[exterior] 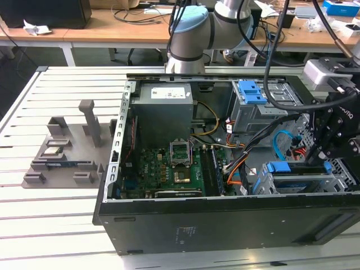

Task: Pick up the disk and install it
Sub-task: 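Insert the first disk wire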

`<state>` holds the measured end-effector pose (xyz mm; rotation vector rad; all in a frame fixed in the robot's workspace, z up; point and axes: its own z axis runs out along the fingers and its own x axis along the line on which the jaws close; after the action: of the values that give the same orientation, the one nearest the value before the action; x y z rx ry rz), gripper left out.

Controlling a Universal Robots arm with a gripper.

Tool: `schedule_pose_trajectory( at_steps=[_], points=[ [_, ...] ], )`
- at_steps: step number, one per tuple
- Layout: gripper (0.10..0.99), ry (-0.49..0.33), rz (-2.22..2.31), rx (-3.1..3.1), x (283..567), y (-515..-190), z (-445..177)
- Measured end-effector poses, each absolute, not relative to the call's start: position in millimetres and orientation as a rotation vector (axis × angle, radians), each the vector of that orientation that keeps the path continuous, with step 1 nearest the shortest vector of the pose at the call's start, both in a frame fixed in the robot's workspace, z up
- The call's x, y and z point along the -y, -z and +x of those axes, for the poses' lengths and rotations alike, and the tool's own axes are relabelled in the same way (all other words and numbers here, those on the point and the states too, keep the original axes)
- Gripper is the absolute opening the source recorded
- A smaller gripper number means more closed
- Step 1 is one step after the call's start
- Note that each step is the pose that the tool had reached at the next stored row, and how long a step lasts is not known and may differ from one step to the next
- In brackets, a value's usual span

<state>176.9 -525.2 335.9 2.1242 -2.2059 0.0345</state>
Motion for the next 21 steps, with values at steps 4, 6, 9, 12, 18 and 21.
schedule_pose_trajectory(
  at_steps=[4,6,9,12,18,21],
  points=[
    [0.165,-0.034,2.125,2.206,525.2,-334.4,175.2],
    [0.176,-0.032,2.125,2.206,525.2,-333.7,175.0],
    [0.239,-0.034,2.125,2.206,525.2,-333.9,174.9],
    [0.239,-0.034,2.125,2.206,525.2,-336.7,175.0],
    [0.161,-0.036,2.124,2.205,520.6,-371.4,175.0],
    [0.106,-0.037,2.123,2.205,520.0,-380.0,174.9]
  ],
)
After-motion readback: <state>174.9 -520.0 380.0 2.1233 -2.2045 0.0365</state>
